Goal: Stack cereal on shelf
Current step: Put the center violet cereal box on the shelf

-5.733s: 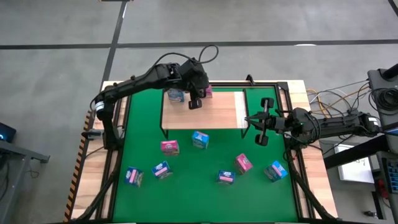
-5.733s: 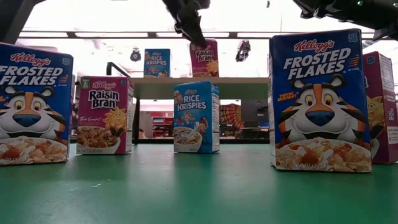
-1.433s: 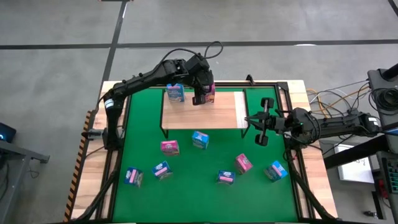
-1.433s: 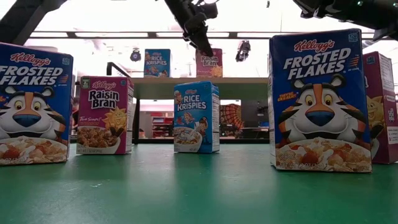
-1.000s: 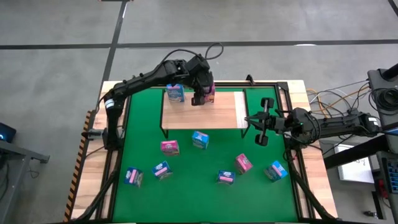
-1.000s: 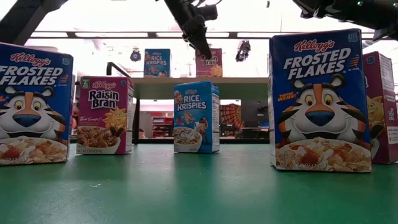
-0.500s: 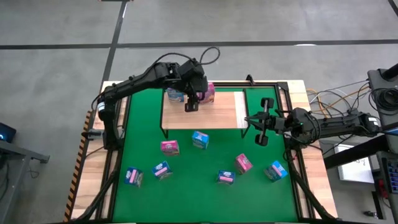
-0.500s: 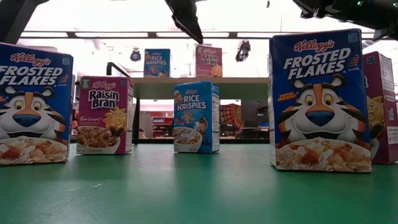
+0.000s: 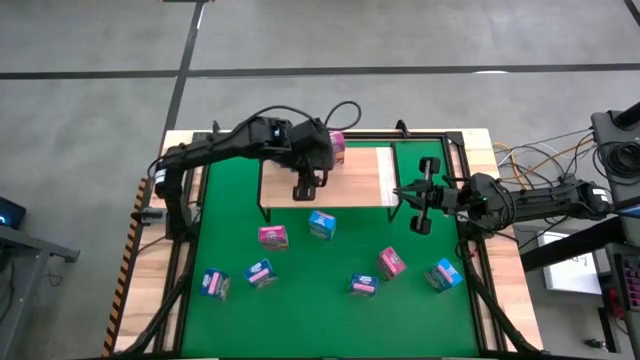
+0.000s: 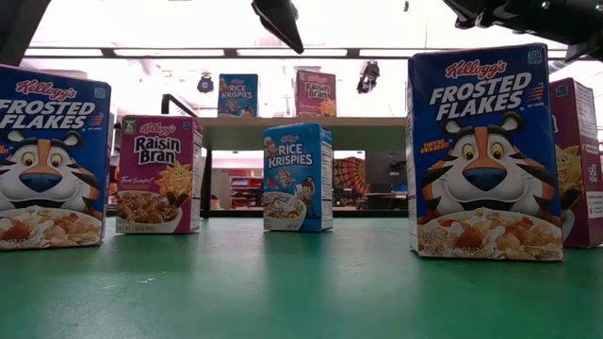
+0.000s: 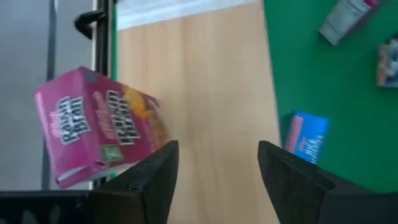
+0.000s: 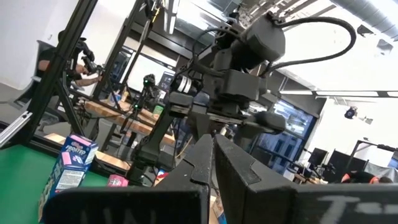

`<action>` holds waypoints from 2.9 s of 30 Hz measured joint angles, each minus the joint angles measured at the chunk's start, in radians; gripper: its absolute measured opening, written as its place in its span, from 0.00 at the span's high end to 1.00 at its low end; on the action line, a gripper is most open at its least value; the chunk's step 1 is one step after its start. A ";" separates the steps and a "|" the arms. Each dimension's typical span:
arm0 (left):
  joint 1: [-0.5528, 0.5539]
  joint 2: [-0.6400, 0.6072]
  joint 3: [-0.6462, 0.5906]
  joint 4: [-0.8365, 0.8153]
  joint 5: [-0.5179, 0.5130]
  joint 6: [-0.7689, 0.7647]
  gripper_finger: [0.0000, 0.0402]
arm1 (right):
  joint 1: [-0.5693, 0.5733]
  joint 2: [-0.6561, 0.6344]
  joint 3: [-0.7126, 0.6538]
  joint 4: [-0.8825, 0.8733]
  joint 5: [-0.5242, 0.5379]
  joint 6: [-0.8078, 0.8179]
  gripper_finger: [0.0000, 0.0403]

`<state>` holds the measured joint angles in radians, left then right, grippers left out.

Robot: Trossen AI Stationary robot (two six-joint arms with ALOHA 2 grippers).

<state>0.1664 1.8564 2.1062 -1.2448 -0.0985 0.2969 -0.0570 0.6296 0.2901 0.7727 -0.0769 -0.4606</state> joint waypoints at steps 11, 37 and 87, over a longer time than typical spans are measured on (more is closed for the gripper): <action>0.006 0.002 -0.149 0.161 -0.234 0.015 0.85 | 0.000 0.000 0.000 0.000 0.000 -0.003 0.98; 0.019 0.002 -0.171 0.181 -0.337 0.004 1.00 | 0.000 0.000 0.000 0.000 0.000 -0.003 0.98; 0.013 0.003 -0.231 0.185 -0.149 -0.092 1.00 | 0.000 0.000 0.000 -0.004 0.000 -0.010 0.98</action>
<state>0.1796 1.8592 1.8754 -1.0602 -0.2470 0.2046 -0.0570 0.6296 0.2901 0.7685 -0.0765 -0.4709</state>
